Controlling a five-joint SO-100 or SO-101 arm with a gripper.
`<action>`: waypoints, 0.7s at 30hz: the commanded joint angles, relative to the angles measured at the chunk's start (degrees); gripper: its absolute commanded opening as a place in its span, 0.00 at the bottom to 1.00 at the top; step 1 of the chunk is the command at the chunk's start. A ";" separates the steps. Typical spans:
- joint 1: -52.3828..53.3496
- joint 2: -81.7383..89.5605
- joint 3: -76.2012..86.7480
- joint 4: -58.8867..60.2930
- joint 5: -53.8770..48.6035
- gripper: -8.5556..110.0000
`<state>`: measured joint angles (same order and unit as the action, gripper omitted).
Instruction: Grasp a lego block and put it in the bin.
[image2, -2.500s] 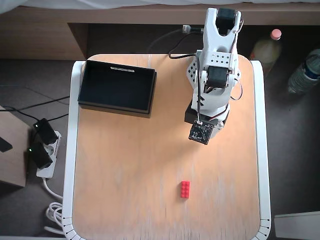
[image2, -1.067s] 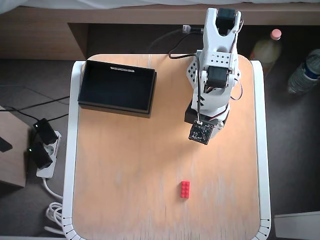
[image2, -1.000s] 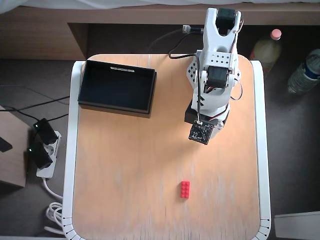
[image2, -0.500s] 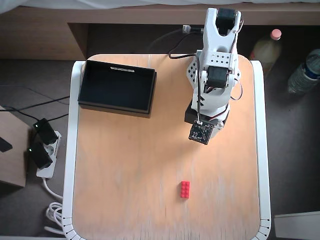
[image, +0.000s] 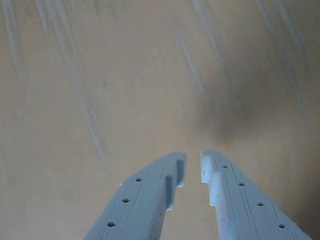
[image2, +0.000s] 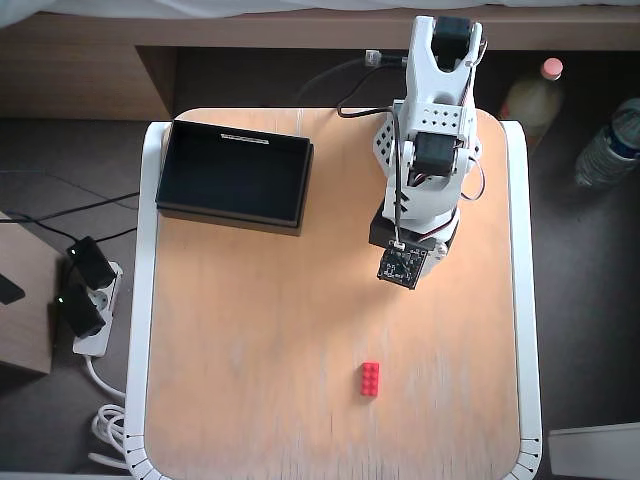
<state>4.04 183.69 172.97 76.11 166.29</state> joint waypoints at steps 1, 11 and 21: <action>-0.70 5.19 8.88 0.53 -0.09 0.07; -0.70 5.19 8.88 0.53 0.18 0.07; -4.39 5.19 8.88 0.53 0.09 0.08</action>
<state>0.79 183.69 172.97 76.11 166.29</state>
